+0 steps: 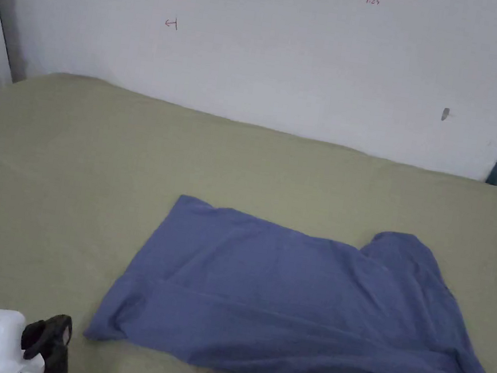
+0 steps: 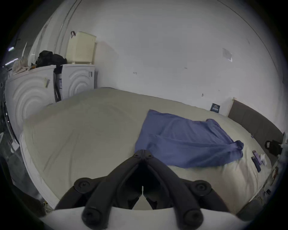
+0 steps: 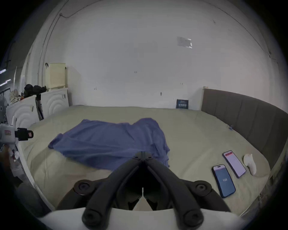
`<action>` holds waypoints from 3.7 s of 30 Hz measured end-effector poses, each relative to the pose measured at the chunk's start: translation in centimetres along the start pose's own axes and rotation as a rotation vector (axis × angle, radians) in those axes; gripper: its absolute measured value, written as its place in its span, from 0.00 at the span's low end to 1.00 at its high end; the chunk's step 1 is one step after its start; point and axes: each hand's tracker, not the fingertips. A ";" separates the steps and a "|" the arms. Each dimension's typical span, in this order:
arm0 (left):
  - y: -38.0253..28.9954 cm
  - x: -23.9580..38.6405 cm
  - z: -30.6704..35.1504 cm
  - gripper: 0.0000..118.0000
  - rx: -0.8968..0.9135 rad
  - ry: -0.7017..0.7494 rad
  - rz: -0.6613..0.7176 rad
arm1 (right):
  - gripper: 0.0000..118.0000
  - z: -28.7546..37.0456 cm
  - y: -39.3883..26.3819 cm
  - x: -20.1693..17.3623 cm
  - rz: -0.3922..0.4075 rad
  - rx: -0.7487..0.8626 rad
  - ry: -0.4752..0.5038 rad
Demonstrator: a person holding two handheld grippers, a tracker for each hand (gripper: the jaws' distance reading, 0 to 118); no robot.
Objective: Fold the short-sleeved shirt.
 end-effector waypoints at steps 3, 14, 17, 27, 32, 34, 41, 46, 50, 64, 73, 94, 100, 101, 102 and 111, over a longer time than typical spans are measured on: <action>1.1 0.2 -1.9 0.62 -0.026 -0.072 -0.001 | 0.00 -0.3 0.3 0.4 -0.001 -0.005 0.004; 1.8 0.1 -16.0 0.75 -0.383 -0.068 -0.015 | 0.00 -2.8 0.6 4.1 -0.081 -0.084 -0.041; 2.0 0.5 -16.9 0.32 -0.441 -0.087 -0.083 | 0.03 -6.4 0.2 5.2 -0.044 -0.192 -0.080; 2.1 2.4 -14.9 0.10 -0.411 -0.087 -0.138 | 0.44 -20.5 -2.4 7.6 -0.158 -0.492 0.061; 2.1 1.9 -14.7 0.09 -0.429 -0.105 -0.067 | 0.09 -20.4 -1.5 7.3 -0.158 -0.551 0.064; 2.7 1.6 -14.6 0.09 -0.426 -0.112 -0.061 | 0.09 -19.1 -0.4 6.6 -0.134 -0.560 0.062; 5.2 0.4 -11.6 0.08 -0.389 -0.178 -0.092 | 0.09 -13.8 3.3 7.7 -0.204 -0.510 0.168; 6.1 -0.5 -7.9 0.08 -0.376 -0.217 -0.123 | 0.09 -8.7 4.3 7.8 -0.183 -0.512 0.183; 5.2 -2.0 -4.4 0.08 -0.401 -0.233 -0.115 | 0.09 -4.5 2.9 8.7 -0.214 -0.555 0.188; -4.6 -5.9 1.5 0.08 -0.584 -0.176 0.016 | 0.09 2.7 -6.8 8.9 -0.185 -0.764 0.116; -2.7 -5.5 5.5 0.60 -0.462 -0.154 0.010 | 0.15 5.9 -2.7 7.1 -0.118 -0.580 0.123; 4.6 6.3 8.6 0.01 0.156 -0.199 -0.123 | 0.00 10.0 3.6 -2.0 0.042 0.095 0.036; 12.1 5.6 -4.3 0.69 -0.086 -0.289 -0.132 | 0.00 8.0 4.6 -1.0 0.037 0.084 0.041; 13.5 5.8 -7.3 0.81 -0.197 -0.316 -0.120 | 0.00 7.5 4.6 -0.6 0.038 0.081 0.037; 14.0 5.9 -9.6 0.82 -0.214 -0.322 -0.124 | 0.00 7.1 4.7 -0.3 0.037 0.078 0.037; 10.5 9.1 -27.4 0.79 -0.647 -0.168 -0.220 | 0.00 0.8 4.2 3.7 -0.045 -0.011 0.010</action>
